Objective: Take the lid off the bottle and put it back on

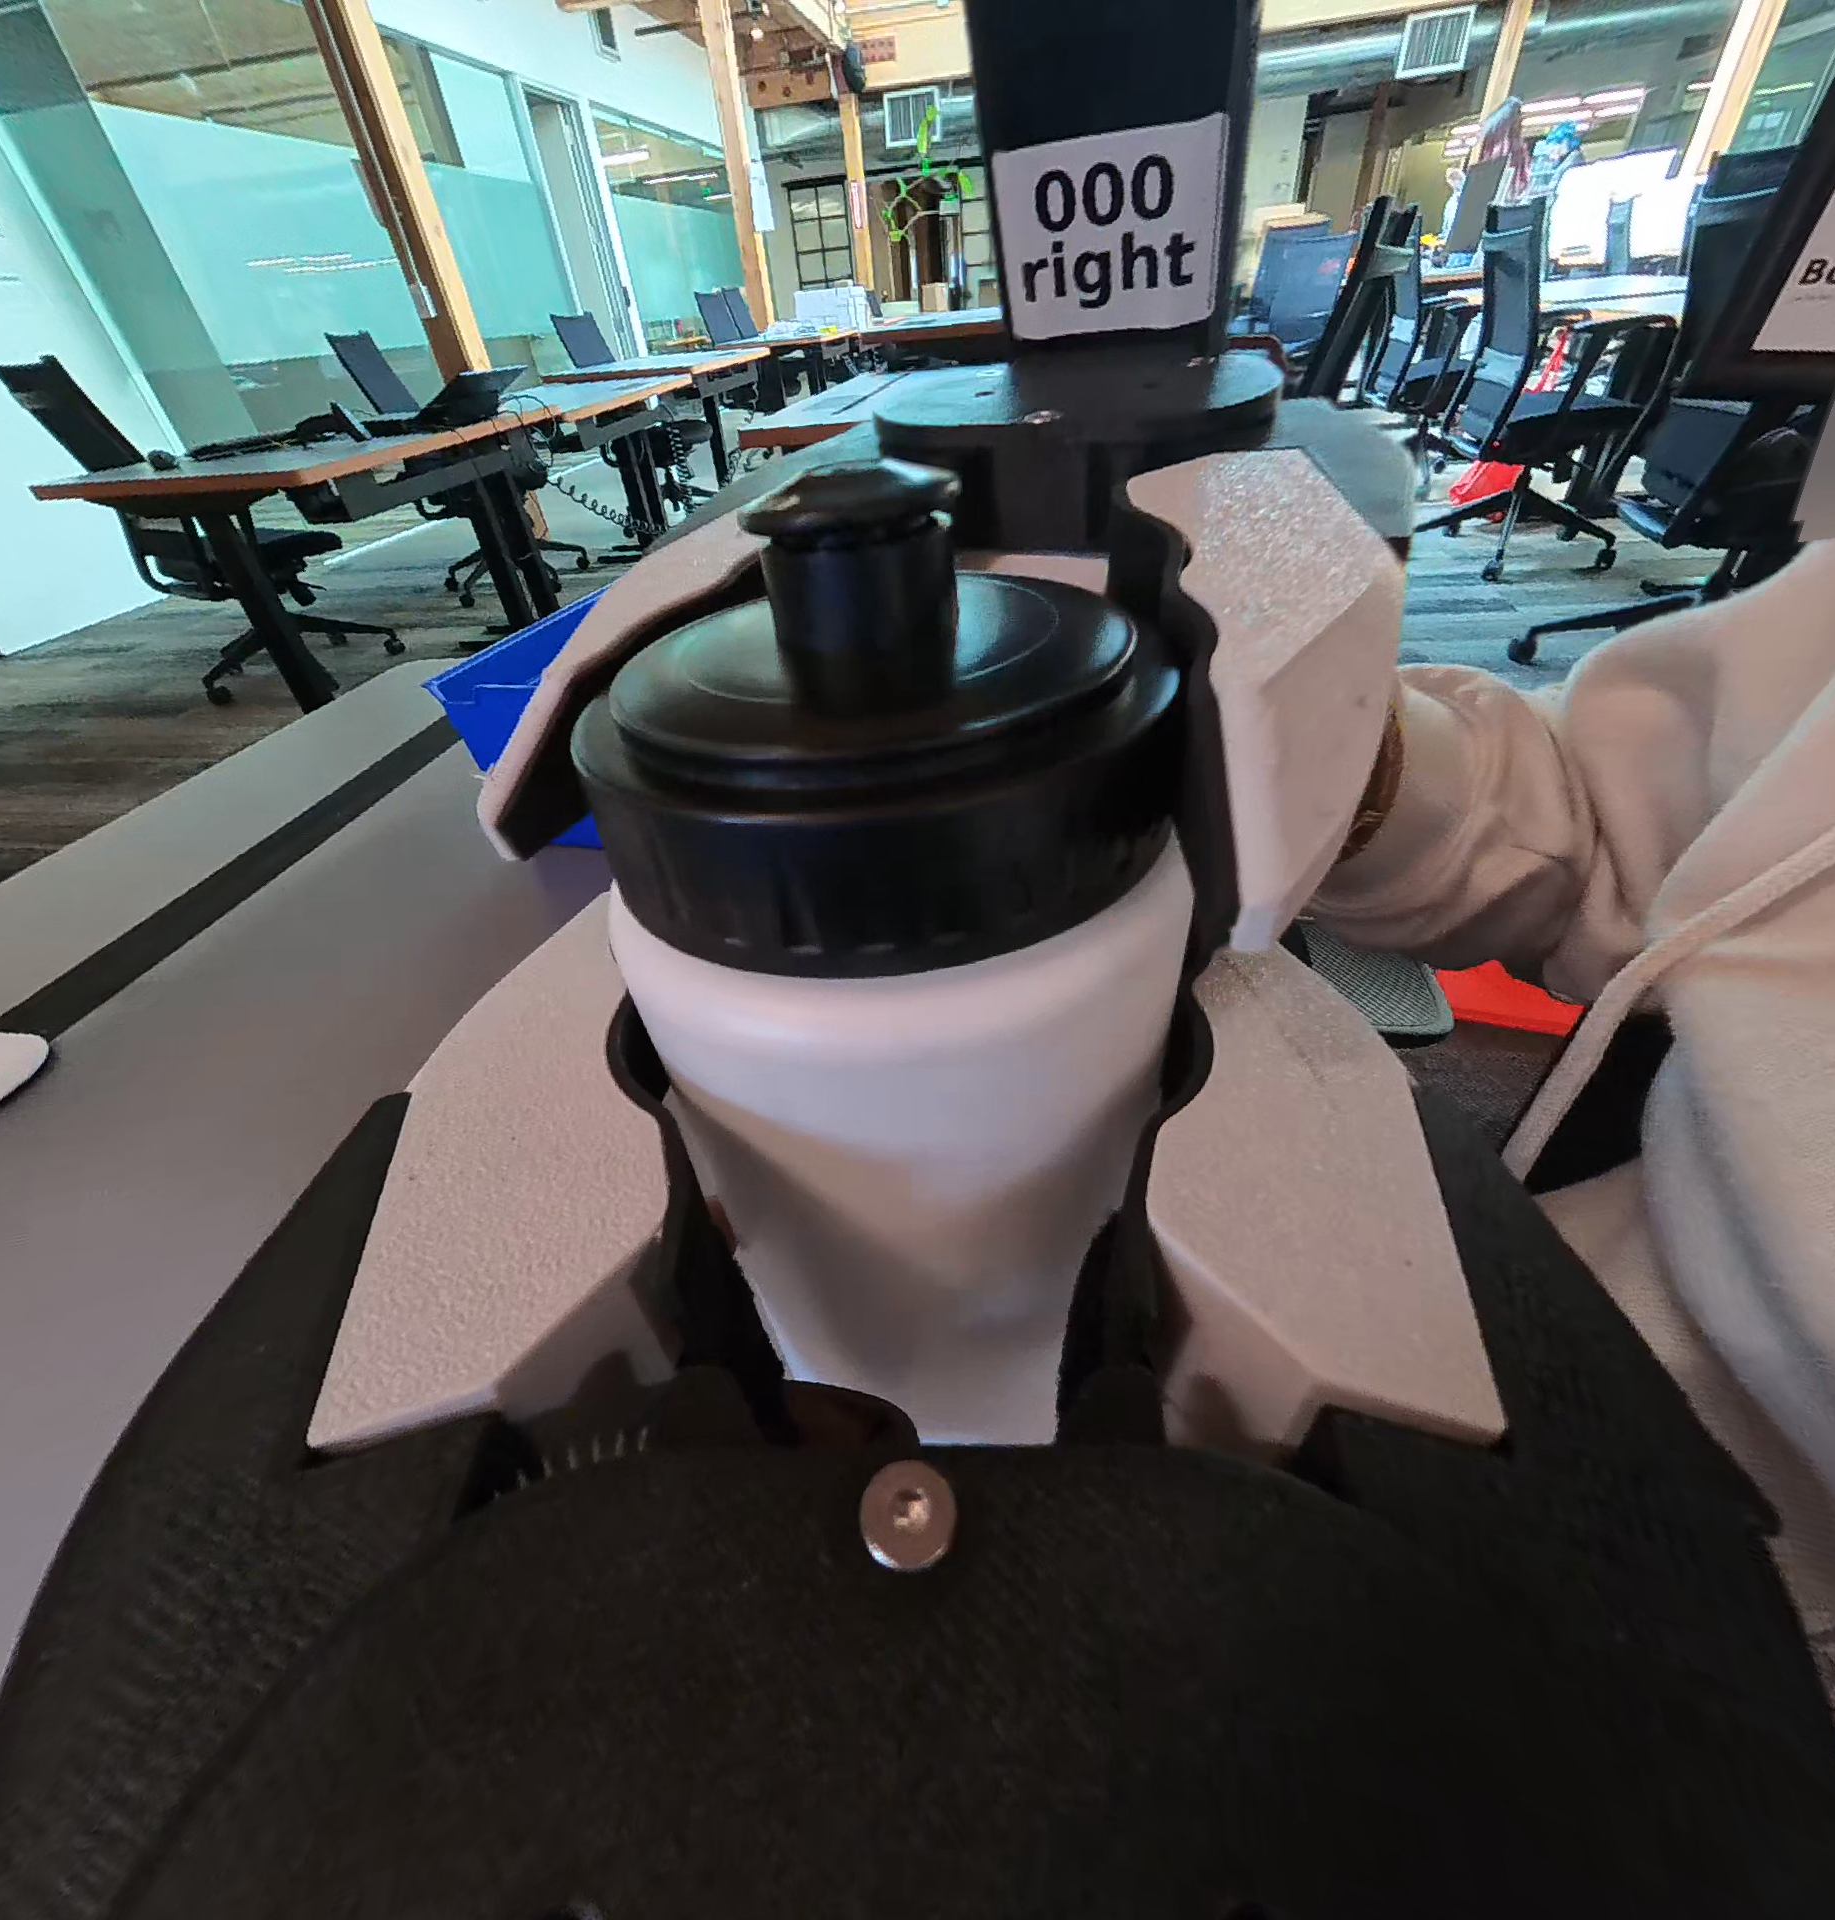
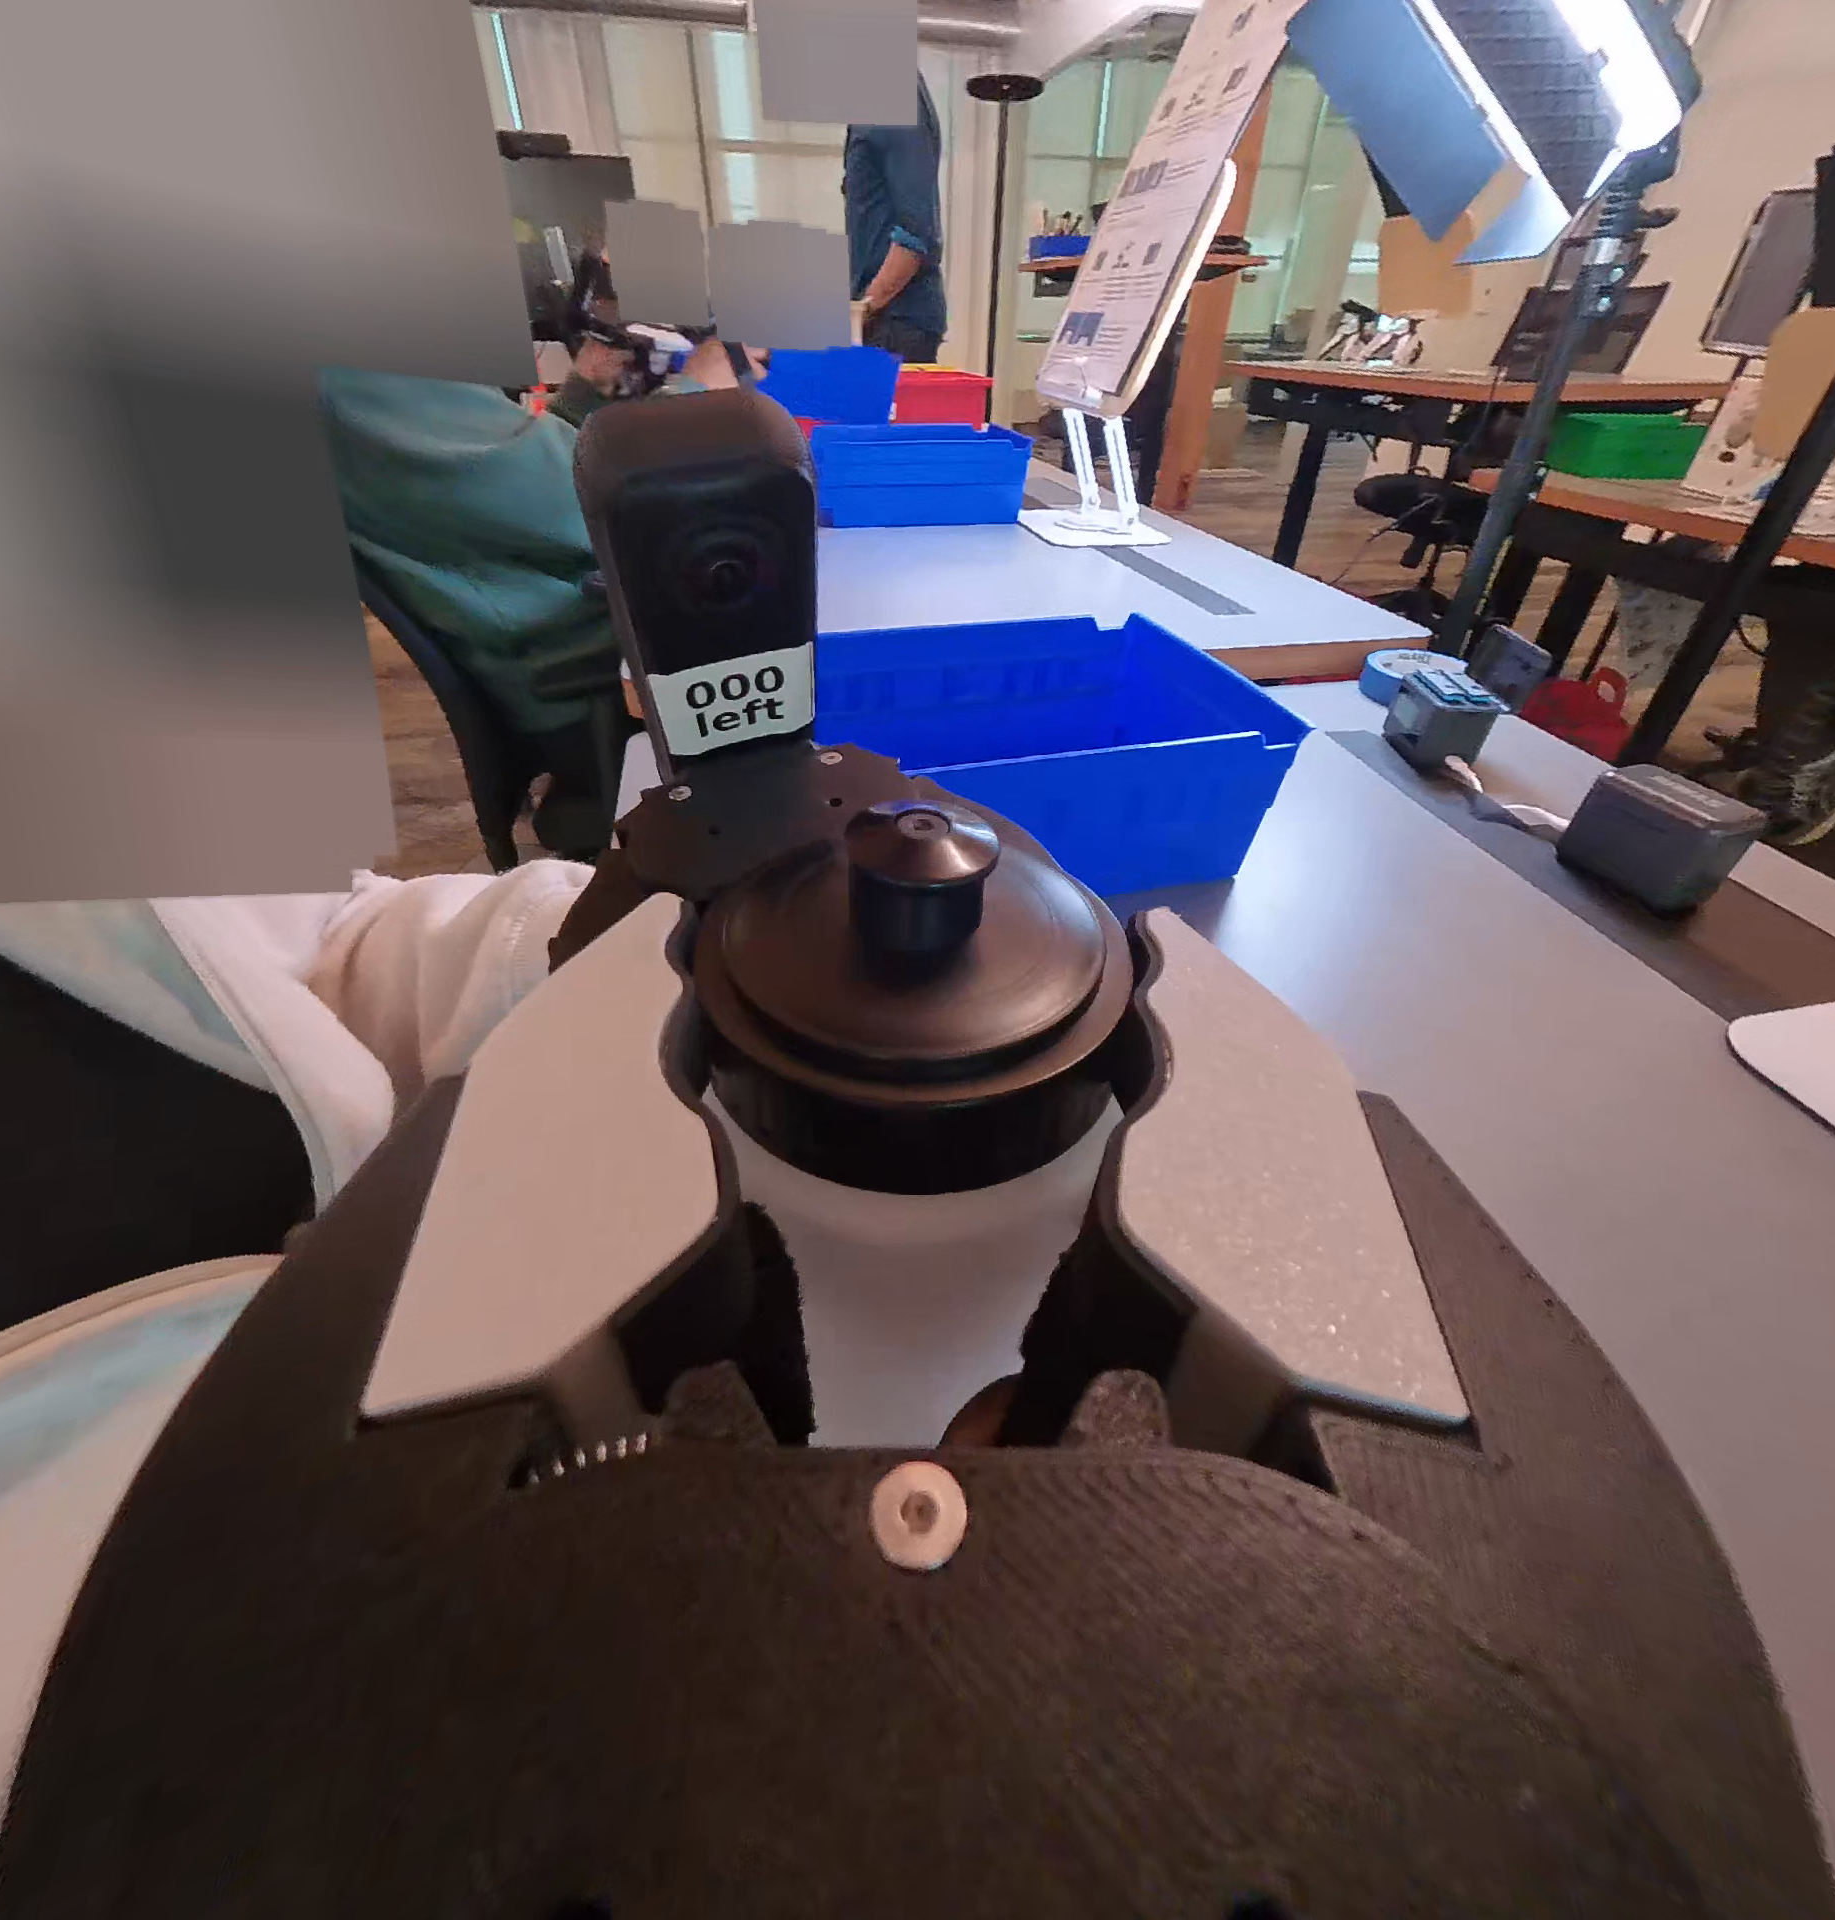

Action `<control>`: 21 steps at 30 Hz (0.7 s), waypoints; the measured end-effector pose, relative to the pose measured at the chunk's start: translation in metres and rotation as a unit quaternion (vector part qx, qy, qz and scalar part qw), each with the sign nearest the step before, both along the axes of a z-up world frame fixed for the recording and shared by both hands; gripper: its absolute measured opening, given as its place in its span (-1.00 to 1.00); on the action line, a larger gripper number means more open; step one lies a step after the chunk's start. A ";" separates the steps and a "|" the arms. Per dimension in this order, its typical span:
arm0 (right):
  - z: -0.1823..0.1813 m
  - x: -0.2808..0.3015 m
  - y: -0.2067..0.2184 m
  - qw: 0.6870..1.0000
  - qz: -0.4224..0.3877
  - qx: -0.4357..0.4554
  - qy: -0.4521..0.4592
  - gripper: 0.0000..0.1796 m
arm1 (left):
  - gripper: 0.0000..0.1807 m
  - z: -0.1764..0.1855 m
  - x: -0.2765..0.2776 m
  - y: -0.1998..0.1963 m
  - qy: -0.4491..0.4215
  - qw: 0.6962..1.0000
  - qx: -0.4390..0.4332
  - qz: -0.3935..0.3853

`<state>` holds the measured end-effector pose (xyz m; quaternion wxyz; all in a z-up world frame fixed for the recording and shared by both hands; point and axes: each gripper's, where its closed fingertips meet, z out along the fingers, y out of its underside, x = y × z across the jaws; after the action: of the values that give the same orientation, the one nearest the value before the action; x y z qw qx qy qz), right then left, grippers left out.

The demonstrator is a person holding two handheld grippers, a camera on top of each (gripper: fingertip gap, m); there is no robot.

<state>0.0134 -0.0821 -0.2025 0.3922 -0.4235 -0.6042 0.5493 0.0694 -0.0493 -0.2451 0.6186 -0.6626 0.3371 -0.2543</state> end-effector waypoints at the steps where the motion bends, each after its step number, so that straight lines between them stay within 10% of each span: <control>1: 0.000 0.000 0.000 1.000 0.008 0.000 0.002 -0.14 | 0.05 0.000 0.000 0.000 0.000 1.000 0.001 -0.002; 12: 0.002 0.013 -0.016 0.971 0.238 -0.022 -0.003 -0.14 | 0.07 0.001 0.006 -0.005 -0.010 0.999 -0.007 -0.037; 21: 0.015 0.015 0.013 0.990 -0.131 -0.016 0.059 -0.09 | 0.07 0.002 -0.003 0.009 0.000 0.995 0.025 0.092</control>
<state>0.0285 -0.0687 -0.1871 0.4885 -0.4723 -0.5107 0.5267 0.0667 -0.0404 -0.2429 0.6555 -0.6753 0.2807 -0.1881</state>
